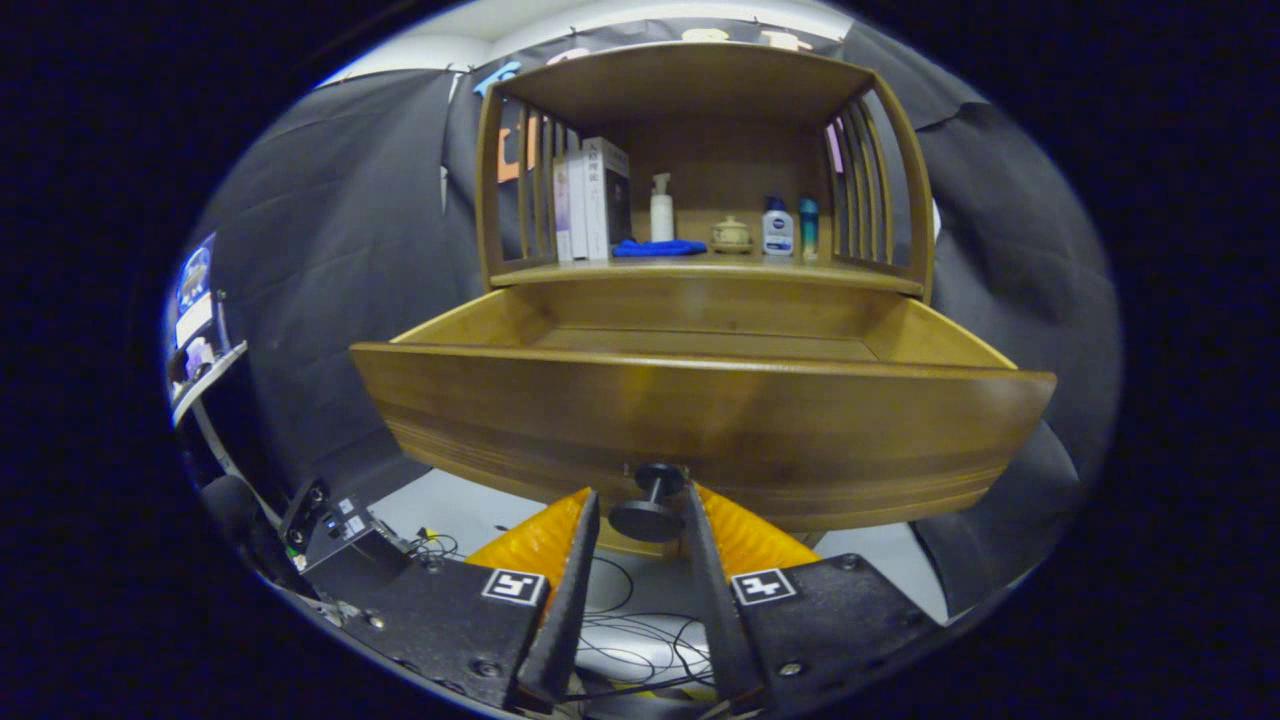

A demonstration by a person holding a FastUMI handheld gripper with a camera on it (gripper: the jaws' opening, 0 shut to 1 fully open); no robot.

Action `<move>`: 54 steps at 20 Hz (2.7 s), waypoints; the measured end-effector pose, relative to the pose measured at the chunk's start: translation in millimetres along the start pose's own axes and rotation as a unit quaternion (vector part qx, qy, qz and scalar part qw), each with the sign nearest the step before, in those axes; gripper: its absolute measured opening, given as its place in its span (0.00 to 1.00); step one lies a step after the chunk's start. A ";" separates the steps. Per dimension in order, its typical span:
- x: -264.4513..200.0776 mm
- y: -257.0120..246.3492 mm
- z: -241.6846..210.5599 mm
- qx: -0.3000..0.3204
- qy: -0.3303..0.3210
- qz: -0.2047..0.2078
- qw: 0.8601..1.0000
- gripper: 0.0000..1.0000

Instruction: Pull open the drawer, take out the items inside it, and place them on the countertop above the cabinet.

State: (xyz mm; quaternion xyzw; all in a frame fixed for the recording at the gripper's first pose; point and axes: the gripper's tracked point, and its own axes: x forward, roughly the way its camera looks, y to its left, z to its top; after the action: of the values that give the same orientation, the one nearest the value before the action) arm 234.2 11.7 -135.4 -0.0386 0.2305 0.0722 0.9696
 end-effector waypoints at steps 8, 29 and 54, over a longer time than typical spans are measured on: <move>-35.6 28.8 87.1 -0.009 -0.016 0.082 0.996 1.00; 134.5 -26.4 81.2 0.079 0.330 -0.037 0.940 0.97; 161.0 -28.5 41.9 0.023 0.427 -0.087 0.900 0.46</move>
State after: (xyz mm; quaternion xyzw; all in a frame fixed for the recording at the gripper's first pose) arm 399.5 7.8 -169.7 -0.0630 0.6201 -0.0411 0.7809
